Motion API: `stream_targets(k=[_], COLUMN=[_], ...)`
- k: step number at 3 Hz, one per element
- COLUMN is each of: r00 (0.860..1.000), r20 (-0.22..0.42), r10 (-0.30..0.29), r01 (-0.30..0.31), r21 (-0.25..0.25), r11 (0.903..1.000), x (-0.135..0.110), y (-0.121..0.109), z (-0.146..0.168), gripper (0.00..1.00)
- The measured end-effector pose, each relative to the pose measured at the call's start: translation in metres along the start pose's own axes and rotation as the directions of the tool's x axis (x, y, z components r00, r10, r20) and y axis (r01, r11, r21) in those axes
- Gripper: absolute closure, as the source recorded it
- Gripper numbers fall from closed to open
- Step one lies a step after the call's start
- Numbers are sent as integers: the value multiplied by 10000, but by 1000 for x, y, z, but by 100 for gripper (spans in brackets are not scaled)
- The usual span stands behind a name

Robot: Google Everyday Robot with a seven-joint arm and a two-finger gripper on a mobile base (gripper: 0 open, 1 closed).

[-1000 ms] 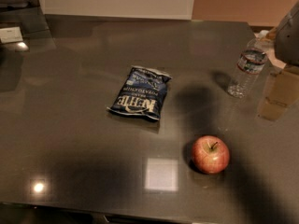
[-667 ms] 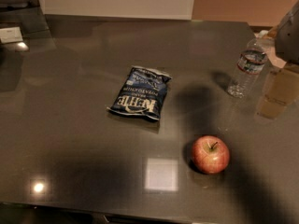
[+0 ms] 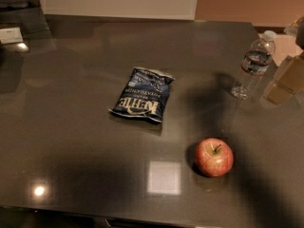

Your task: Move water bottle near blue chip bag

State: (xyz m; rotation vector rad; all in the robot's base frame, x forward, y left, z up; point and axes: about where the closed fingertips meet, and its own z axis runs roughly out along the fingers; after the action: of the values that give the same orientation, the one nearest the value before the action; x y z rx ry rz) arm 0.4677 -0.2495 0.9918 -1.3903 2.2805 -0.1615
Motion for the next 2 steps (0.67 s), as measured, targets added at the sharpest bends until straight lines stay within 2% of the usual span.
stream_targets(k=[1,2], r00=[9942,9769], r20=[618,1315], r10=[879,1684], r01=[-913,-1808], r21=[529,890], r11=[9944,9795], x=[8,16], y=[-25,-52], z=[5,17], gripper=[0,0])
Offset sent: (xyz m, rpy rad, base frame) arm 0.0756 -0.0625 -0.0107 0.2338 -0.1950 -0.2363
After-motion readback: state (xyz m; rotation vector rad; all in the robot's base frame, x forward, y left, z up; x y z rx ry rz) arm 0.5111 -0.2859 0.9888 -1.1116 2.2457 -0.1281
